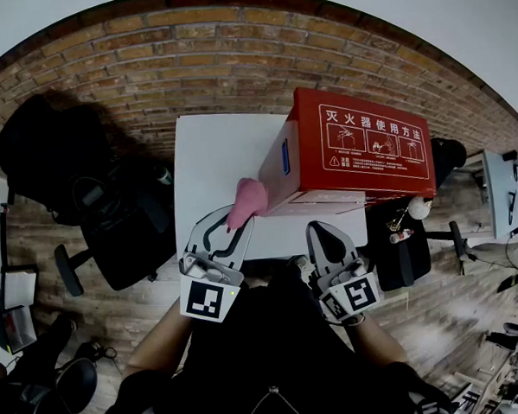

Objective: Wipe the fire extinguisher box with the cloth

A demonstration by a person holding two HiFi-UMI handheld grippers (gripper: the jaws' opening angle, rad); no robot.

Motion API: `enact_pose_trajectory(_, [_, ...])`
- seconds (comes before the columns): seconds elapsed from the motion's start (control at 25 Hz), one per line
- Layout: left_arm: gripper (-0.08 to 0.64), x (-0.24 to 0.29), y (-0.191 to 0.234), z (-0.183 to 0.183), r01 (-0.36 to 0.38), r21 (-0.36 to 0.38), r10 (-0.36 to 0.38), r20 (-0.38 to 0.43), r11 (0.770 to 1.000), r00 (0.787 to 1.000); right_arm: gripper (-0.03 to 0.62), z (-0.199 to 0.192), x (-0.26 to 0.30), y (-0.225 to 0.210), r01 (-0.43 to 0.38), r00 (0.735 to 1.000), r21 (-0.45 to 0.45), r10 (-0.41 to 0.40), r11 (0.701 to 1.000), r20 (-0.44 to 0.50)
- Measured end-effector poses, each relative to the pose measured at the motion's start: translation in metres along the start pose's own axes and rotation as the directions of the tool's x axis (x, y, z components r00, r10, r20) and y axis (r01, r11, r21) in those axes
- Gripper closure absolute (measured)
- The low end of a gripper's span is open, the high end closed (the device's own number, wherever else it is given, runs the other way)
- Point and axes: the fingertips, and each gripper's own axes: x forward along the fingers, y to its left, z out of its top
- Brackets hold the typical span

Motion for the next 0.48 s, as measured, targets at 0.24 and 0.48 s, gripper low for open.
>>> enact_pose_trajectory(0.24, [0.454, -0.004, -0.013, 0.003, -0.006, -0.044, 0.005, -0.007, 0.999, 1.0, 0.574, 0.008, -0.005, 0.004, -0.016, 1.0, 0.005, 0.016, 1.0, -0.01])
enact_pose_trajectory(0.48, [0.454, 0.013, -0.013, -0.003, 0.024, -0.093, -0.027, -0.035, 0.995, 0.999, 0.574, 0.01, -0.005, 0.007, -0.001, 1.0, -0.029, 0.001, 1.0, 0.003])
